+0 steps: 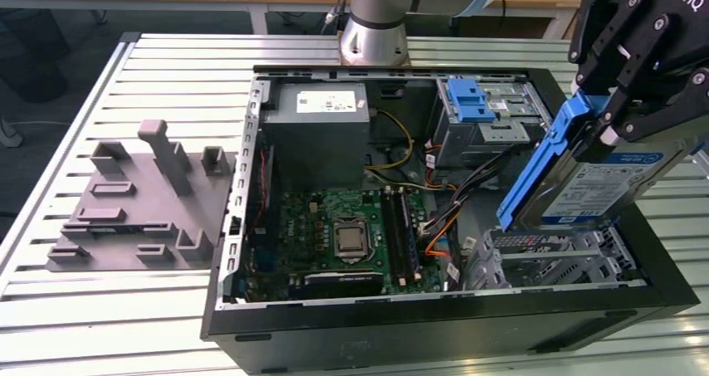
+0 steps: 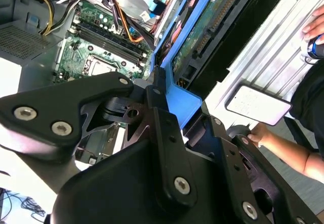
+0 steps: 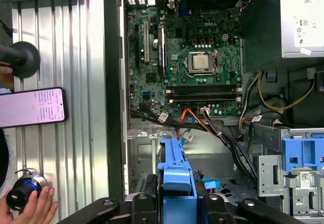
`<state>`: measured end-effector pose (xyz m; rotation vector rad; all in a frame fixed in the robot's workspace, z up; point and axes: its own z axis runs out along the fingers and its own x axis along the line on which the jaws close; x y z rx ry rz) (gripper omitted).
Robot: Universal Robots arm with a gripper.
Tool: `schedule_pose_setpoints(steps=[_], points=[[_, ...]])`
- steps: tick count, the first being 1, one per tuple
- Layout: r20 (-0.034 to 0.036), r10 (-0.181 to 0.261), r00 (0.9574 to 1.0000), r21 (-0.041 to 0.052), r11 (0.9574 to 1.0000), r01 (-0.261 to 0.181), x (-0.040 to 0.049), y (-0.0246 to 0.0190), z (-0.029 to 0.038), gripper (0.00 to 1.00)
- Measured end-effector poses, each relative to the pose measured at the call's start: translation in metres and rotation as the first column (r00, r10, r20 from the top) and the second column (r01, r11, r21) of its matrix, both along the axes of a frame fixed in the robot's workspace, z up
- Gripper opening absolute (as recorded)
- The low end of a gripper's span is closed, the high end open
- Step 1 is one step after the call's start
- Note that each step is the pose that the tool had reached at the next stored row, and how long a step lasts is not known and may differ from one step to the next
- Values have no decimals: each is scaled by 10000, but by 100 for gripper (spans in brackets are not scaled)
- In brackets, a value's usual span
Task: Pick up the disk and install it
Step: 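Insert the disk into the insertion slot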
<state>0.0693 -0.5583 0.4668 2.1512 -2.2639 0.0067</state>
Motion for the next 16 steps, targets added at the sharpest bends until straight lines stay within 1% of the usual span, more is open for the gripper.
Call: schedule_pose_setpoints(steps=[5, 12, 16], points=[[0, -1, 10000, 1, 10000, 1, 11, -4, -42, 36], [0, 0, 10000, 0, 10000, 0, 16, -35, -110, 36], [0, 0, 10000, 0, 10000, 0, 17, -38, -135, 36]])
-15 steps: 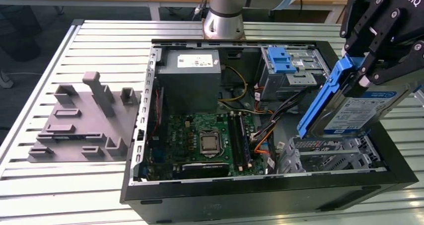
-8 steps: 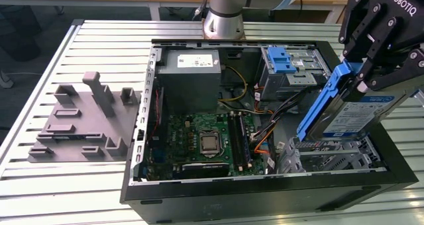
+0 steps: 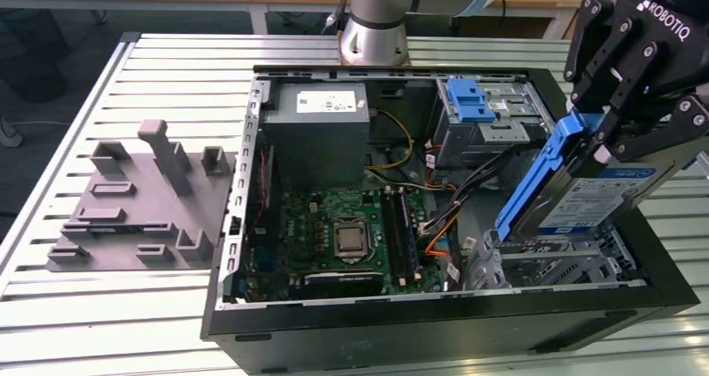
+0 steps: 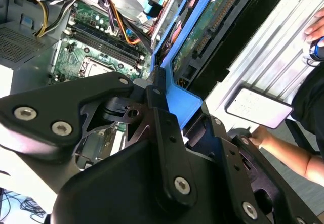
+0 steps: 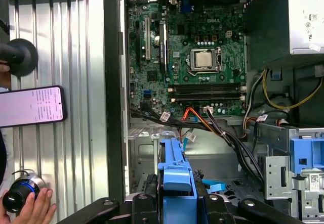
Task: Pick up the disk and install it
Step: 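Insert the disk into the insertion slot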
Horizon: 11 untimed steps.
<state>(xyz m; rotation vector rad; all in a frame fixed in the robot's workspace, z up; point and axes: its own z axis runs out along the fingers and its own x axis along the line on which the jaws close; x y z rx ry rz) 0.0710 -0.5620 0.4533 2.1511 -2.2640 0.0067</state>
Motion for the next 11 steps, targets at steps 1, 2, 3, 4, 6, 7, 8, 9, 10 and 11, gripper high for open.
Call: schedule_pose_setpoints(steps=[1, 2, 3, 4, 6, 7, 8, 9, 10, 11], points=[[0, 0, 10000, 0, 10000, 0, 0, 0, -6, 36], [0, 0, 10000, 0, 10000, 0, 0, 0, -12, 36], [0, 0, 10000, 1, 10000, 0, 1, 0, -18, 36], [0, 0, 10000, 1, 10000, 0, 1, 0, -24, 36], [0, 0, 10000, 0, 10000, 0, 2, 0, -37, 36], [0, 0, 10000, 1, 10000, 0, 2, 0, -44, 36], [0, 0, 10000, 0, 10000, 0, 2, 0, -50, 36], [0, 0, 10000, 0, 10000, 0, 2, 0, -55, 36], [0, 0, 10000, 1, 10000, 0, 3, 0, -61, 36], [0, 0, 10000, 1, 10000, 0, 3, 0, -66, 36]])
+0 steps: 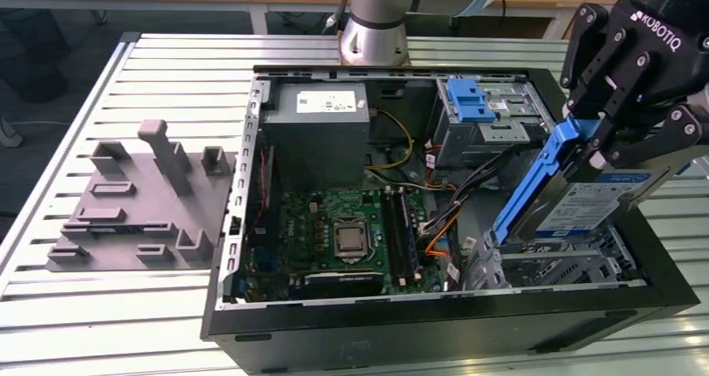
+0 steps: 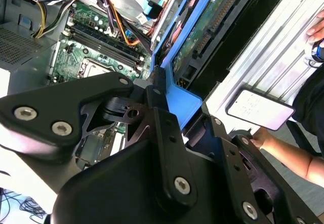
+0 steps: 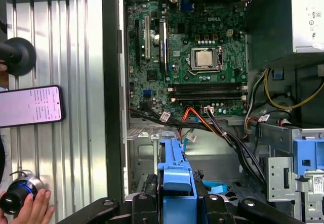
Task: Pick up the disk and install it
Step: 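Insert the disk into the insertion slot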
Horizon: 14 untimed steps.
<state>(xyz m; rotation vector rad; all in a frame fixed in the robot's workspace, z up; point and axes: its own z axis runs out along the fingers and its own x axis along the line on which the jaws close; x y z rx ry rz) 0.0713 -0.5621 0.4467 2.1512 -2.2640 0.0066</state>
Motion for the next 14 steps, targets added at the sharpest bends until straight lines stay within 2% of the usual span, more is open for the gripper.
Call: schedule_pose_setpoints(steps=[8, 14], points=[[0, 0, 10000, 0, 10000, 0, 1, 0, -41, 36], [0, 1, 10000, -1, 10000, -1, 3, 0, -43, 36]])
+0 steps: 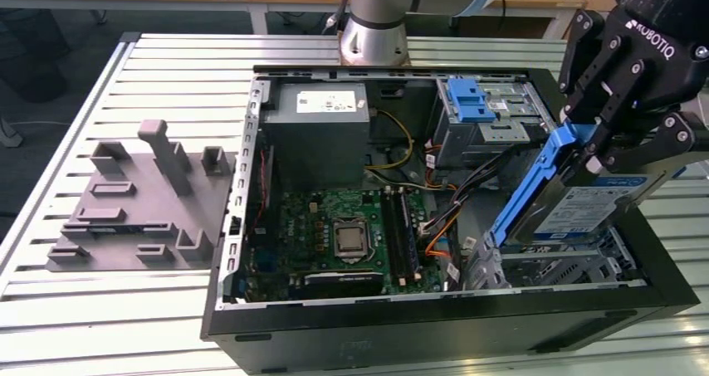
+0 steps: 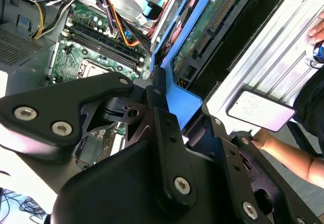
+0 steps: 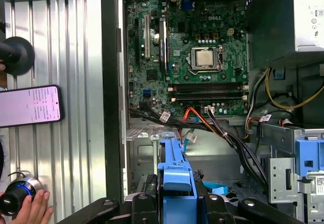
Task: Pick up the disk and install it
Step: 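Insert the disk into the insertion slot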
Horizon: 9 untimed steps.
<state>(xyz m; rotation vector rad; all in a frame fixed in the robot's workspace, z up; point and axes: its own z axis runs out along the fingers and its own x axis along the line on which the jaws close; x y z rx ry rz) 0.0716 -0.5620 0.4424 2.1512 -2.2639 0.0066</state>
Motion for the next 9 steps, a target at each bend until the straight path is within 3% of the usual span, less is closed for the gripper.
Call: schedule_pose_setpoints(steps=[9], points=[[0, -1, 10000, 1, 10000, 1, 1, 0, -35, 36]])
